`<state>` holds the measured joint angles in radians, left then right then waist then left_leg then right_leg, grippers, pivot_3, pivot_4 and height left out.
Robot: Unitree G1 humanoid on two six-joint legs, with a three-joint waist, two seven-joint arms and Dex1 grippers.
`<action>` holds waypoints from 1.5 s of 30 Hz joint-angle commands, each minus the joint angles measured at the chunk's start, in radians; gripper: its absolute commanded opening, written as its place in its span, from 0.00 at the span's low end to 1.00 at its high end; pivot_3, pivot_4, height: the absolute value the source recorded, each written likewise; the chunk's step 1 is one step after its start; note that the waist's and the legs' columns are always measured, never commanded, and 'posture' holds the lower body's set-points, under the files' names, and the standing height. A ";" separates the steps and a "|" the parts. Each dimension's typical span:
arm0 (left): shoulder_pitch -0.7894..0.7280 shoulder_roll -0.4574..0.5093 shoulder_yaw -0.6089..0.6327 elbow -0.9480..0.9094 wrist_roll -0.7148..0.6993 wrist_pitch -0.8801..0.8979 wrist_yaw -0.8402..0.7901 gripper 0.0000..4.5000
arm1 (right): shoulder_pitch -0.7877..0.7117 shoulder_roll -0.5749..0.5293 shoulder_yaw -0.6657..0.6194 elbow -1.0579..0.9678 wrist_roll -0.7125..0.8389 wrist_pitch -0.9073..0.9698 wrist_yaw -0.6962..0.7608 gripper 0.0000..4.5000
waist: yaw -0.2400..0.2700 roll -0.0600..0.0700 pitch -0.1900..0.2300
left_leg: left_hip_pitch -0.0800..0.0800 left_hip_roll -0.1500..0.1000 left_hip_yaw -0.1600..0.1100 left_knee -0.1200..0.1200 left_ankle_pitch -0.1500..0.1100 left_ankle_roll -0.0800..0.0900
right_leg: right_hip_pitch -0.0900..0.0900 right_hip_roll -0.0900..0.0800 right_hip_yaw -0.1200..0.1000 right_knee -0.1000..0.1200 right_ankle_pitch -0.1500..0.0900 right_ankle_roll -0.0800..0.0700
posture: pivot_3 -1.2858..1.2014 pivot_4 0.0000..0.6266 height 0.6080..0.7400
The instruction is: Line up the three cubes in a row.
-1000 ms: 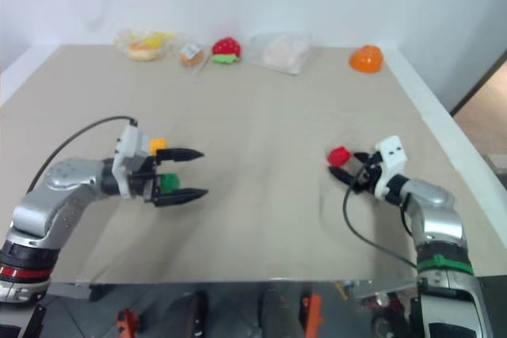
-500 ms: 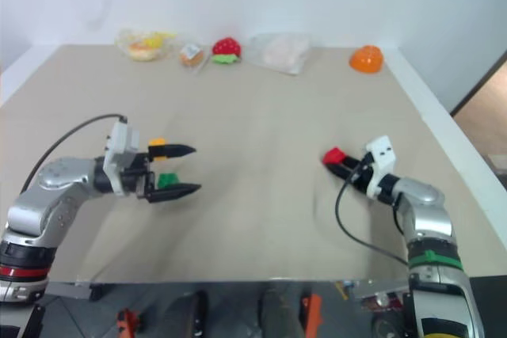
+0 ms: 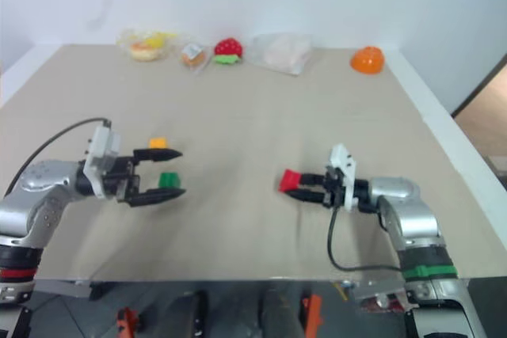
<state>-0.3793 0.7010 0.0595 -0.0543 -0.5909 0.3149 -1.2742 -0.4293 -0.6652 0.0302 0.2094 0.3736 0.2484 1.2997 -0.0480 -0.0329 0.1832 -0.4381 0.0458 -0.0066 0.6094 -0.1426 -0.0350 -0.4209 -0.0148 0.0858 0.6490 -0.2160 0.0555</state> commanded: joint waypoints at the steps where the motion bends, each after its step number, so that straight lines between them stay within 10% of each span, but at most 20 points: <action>1: -0.001 0.023 0.049 -0.038 -0.032 0.019 0.002 1.00 | -0.037 -0.034 0.013 0.027 -0.029 -0.087 0.072 0.27 | 0.000 0.000 0.000 | 0.000 0.000 0.000 0.000 0.000 0.000 | 0.000 0.000 0.000 0.000 0.000 0.000 | 0.52 0.24 1.00; 19: 0.051 0.044 0.100 -0.060 -0.047 0.041 0.011 1.00 | -0.097 0.006 0.120 0.158 -0.134 -0.240 0.146 0.27 | -0.001 0.000 0.000 | 0.000 0.001 0.000 0.000 0.000 0.000 | -0.001 0.000 -0.001 0.000 0.001 -0.001 | 0.52 0.24 1.00; 20: 0.057 0.046 0.103 -0.058 -0.046 0.039 0.011 1.00 | -0.103 0.008 0.118 0.169 -0.133 -0.240 0.146 0.50 | -0.002 0.000 0.000 | 0.000 0.001 0.001 0.000 0.000 0.000 | -0.001 0.000 -0.001 0.000 0.001 -0.001 | 0.52 0.24 1.00; 27: 0.112 0.078 0.139 -0.023 -0.041 0.033 -0.005 1.00 | -0.129 0.003 0.115 0.223 -0.155 -0.279 0.147 0.99 | 0.000 0.000 0.000 | 0.000 0.002 0.001 0.000 0.000 0.000 | -0.001 0.000 -0.001 0.000 0.001 -0.002 | 0.52 0.24 1.00; 45: 0.181 0.118 0.142 0.123 0.090 -0.066 0.014 1.00 | -0.251 -0.122 -0.071 -0.114 0.111 -0.011 0.134 0.99 | 0.003 0.001 0.001 | -0.001 0.004 0.003 -0.002 0.000 -0.001 | -0.004 -0.001 -0.002 0.000 0.001 -0.005 | 0.52 0.24 1.00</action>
<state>-0.1757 0.8270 0.2098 0.0612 -0.5185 0.2684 -1.2683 -0.6938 -0.7879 -0.0244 0.1640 0.4540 0.2137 1.4515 -0.0452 -0.0319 0.1838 -0.4389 0.0492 -0.0038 0.6069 -0.1430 -0.0357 -0.4256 -0.0156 0.0834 0.6490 -0.2155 0.0502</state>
